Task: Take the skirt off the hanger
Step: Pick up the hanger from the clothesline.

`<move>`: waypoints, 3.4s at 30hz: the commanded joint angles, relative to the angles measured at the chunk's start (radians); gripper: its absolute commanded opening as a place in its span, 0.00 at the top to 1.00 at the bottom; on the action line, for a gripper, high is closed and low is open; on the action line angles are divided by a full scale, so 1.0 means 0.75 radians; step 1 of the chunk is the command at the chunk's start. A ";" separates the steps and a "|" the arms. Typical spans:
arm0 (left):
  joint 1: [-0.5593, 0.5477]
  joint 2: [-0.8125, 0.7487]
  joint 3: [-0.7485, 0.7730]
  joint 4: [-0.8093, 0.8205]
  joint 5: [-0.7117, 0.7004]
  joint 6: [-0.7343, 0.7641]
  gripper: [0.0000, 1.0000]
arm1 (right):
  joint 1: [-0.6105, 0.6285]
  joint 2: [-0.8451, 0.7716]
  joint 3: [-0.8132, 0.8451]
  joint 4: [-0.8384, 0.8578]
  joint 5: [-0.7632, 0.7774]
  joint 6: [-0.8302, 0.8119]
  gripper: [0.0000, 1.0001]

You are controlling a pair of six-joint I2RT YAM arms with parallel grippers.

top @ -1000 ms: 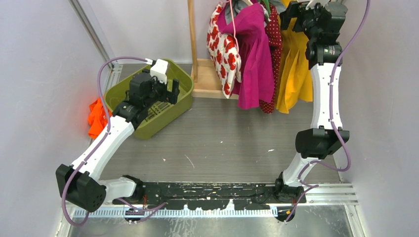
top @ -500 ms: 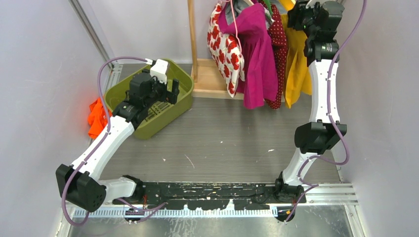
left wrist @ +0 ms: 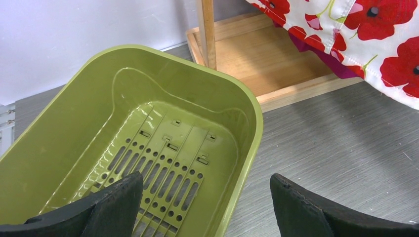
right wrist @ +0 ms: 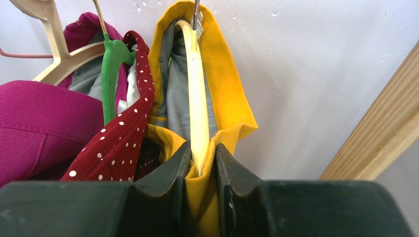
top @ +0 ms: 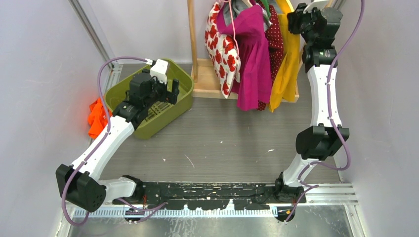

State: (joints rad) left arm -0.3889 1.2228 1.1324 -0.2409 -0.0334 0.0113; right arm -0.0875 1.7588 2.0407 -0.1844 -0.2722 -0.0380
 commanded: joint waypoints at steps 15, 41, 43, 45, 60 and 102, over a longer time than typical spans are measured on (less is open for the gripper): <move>-0.005 -0.030 0.008 0.041 -0.024 0.010 0.09 | 0.017 -0.202 -0.214 0.585 0.112 0.186 1.00; -0.005 -0.003 0.006 0.043 -0.021 0.016 0.09 | 0.023 -0.075 0.142 0.868 0.290 0.277 1.00; -0.005 0.004 0.005 0.046 -0.020 0.014 0.09 | 0.025 -0.125 0.080 0.870 0.286 0.258 1.00; -0.006 0.009 0.006 0.047 -0.011 0.013 0.09 | 0.024 -0.181 0.014 0.872 0.279 0.241 1.00; -0.005 0.018 0.018 0.042 -0.011 -0.007 0.09 | 0.024 -0.063 0.177 0.418 0.073 0.161 0.32; -0.005 0.073 0.019 0.009 -0.016 0.015 0.10 | 0.010 0.158 -0.053 0.397 -0.047 0.128 0.40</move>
State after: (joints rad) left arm -0.3889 1.3060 1.1286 -0.2604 -0.0429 0.0101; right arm -0.0780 1.9129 2.0491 0.1383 -0.2771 0.0250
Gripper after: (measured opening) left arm 0.905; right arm 0.610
